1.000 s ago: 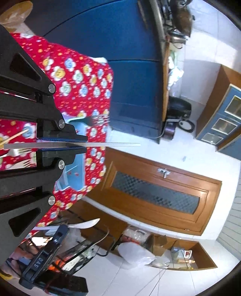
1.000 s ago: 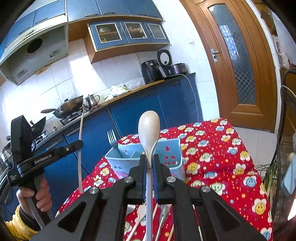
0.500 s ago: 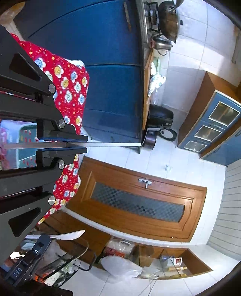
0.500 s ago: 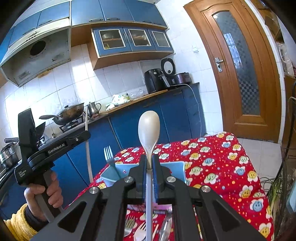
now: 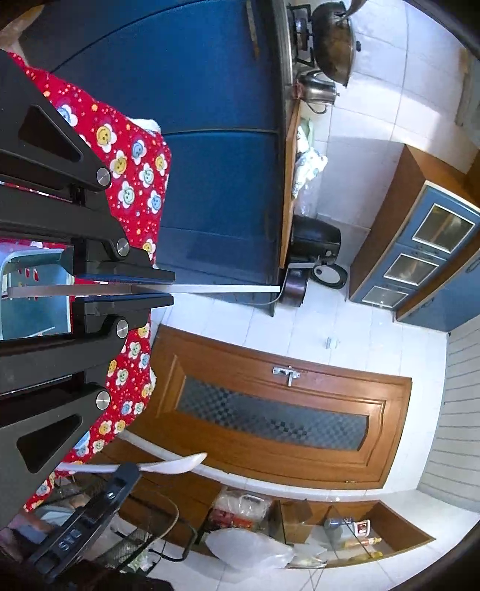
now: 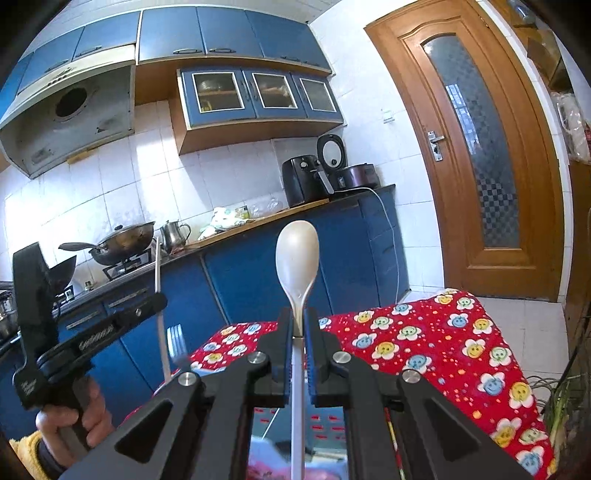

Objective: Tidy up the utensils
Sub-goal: 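Lift the wooden spoon and chopstick and carry both over the caddy, then lower the wooden spoon into the caddy and open the right gripper while the left releases the chopstick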

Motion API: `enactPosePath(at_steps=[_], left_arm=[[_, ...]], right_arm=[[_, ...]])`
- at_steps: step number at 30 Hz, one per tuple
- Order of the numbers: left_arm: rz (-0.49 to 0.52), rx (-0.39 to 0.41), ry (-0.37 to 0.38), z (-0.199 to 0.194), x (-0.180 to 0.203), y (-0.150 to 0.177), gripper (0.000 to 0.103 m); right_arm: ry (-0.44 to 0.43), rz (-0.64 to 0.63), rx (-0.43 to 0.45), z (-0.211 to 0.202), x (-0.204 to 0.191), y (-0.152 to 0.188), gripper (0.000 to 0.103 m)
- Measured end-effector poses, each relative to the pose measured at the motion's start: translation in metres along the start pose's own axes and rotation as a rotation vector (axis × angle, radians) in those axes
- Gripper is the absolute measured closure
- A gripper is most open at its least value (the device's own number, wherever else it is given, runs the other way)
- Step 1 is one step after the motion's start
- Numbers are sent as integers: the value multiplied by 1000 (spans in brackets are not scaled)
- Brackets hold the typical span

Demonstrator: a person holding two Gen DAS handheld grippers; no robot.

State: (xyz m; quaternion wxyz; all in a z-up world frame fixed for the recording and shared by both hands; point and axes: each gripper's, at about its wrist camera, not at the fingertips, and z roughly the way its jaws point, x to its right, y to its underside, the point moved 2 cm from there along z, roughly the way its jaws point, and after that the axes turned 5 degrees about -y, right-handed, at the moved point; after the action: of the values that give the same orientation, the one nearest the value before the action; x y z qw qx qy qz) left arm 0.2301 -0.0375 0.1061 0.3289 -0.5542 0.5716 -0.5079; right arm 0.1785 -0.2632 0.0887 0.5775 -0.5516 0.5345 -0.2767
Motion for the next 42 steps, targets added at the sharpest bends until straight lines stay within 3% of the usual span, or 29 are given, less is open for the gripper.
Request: enactPosePath(at_steps=[9, 20, 28, 31, 34, 42], left_arm=[[1, -13, -12, 13, -5, 19, 98], [32, -21, -4, 14, 1, 32, 98], [30, -71, 15, 12, 2, 36, 98], [24, -88, 15, 9, 2, 35, 86], [26, -97, 19, 5, 2, 35, 69], [44, -109, 39, -14, 5, 32, 65]], right_arm=[[15, -46, 21, 29, 4, 15, 95], [23, -62, -31, 36, 6, 30, 95], [44, -69, -76, 31, 5, 35, 95], [40, -47, -84, 28, 5, 35, 93], [31, -34, -83, 22, 3, 33, 78], [10, -23, -55, 3, -6, 22, 70]])
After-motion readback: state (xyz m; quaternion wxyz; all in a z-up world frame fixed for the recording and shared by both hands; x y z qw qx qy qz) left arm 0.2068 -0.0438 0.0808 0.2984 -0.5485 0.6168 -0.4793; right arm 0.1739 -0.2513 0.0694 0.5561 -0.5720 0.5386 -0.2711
